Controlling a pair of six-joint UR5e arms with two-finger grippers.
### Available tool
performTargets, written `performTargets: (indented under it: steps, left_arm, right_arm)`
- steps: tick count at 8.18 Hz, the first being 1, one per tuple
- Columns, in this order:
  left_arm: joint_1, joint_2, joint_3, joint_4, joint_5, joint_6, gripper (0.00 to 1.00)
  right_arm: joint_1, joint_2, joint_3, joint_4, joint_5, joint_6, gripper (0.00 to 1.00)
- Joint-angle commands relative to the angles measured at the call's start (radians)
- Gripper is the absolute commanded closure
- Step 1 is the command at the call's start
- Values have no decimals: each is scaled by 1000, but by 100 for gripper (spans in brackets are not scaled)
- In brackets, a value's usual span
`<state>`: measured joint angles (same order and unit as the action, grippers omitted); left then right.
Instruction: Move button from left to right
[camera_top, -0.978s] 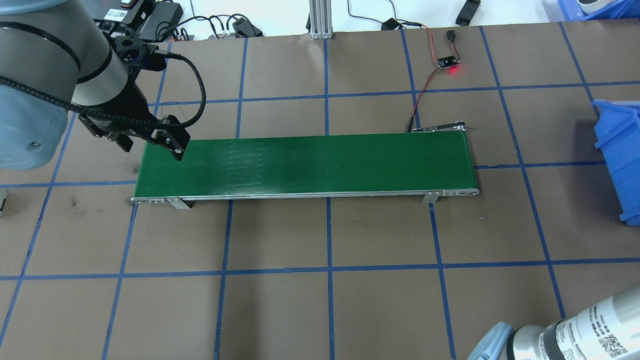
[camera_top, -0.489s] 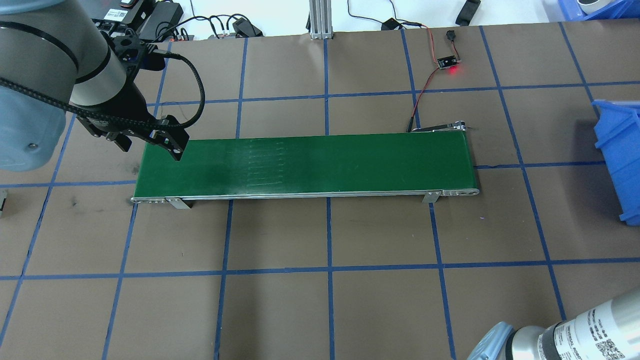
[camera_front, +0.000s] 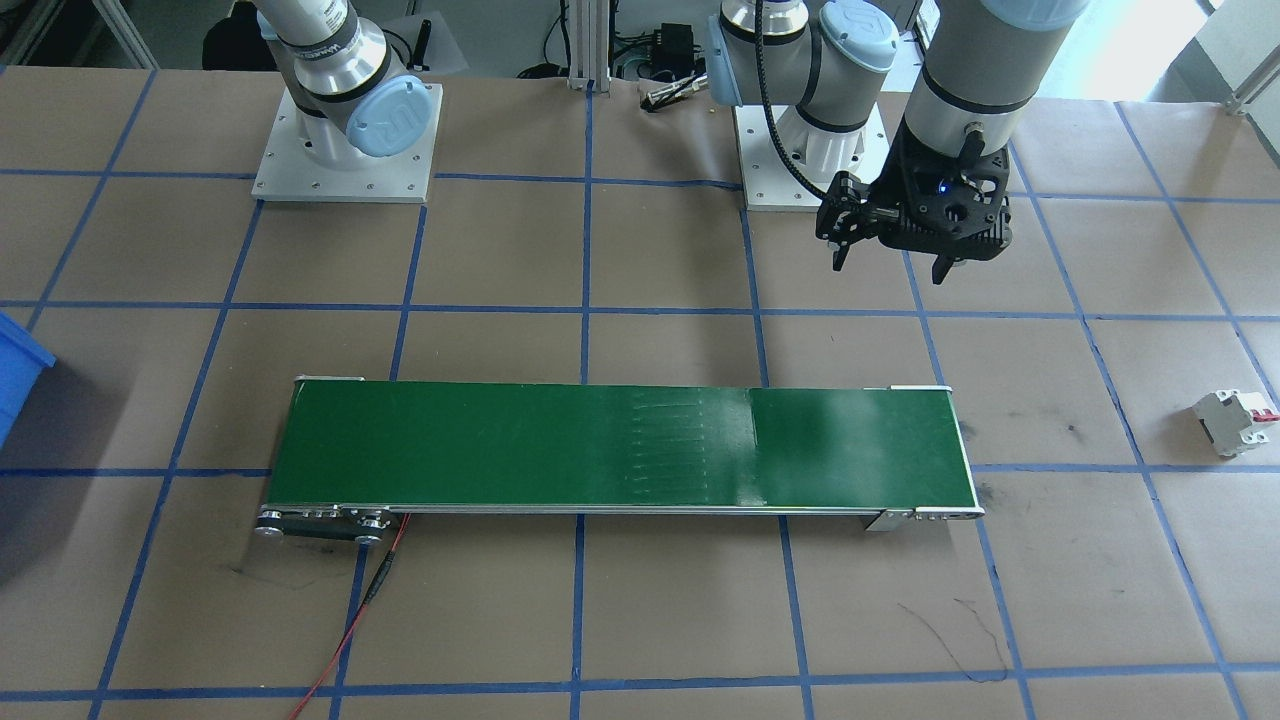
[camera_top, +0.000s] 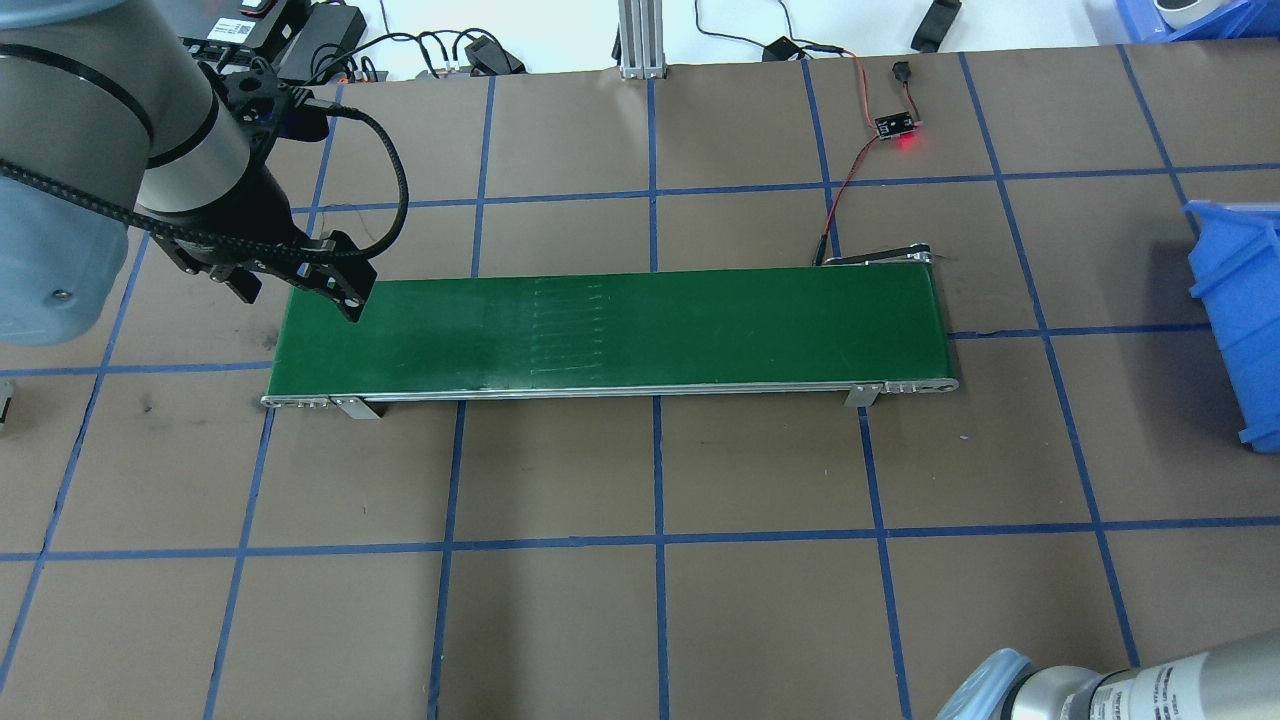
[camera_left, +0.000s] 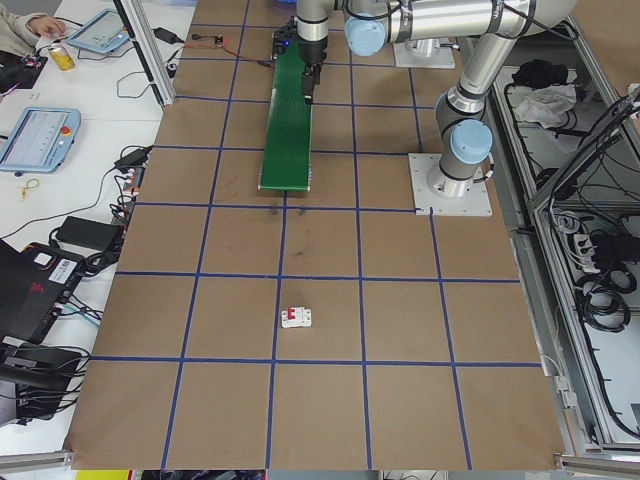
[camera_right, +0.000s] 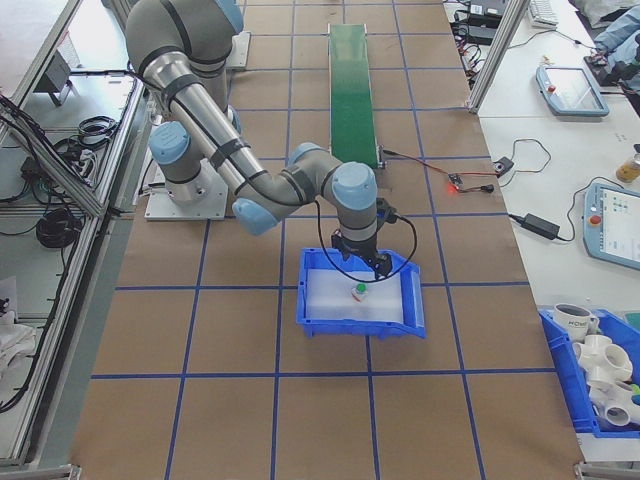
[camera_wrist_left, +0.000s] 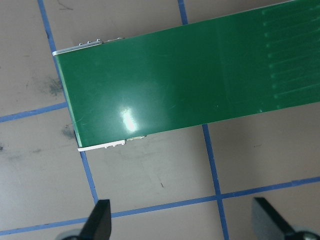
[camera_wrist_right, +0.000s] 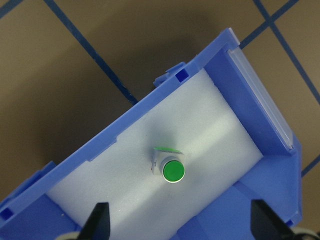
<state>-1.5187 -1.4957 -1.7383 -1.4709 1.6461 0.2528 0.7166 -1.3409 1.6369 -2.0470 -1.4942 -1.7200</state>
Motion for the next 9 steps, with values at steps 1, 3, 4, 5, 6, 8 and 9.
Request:
performTargets:
  steps: [1, 3, 4, 5, 6, 8, 9]
  left_arm:
    - [0, 2, 5, -15, 1, -9, 0]
    - [-2, -6, 8, -3, -2, -9, 0]
    - [-3, -9, 9, -2, -11, -12, 0]
    - [-8, -24, 9, -2, -15, -12, 0]
    - [-11, -23, 9, -2, -18, -15, 0]
    - [-11, -24, 9, -2, -22, -33, 0]
    - [-11, -24, 9, -2, -61, -49, 0]
  right_arm:
    - [79, -167, -5, 218, 2, 205, 0]
    - [240, -202, -3, 290, -8, 470, 0]
    - [304, -224, -2, 336, -15, 638, 0]
    - [379, -240, 1, 358, -26, 728, 0]
    - [486, -242, 0, 375, -82, 828, 0]
    - [685, -241, -2, 375, -116, 1052, 0]
    - [774, -236, -3, 377, -121, 1136, 0]
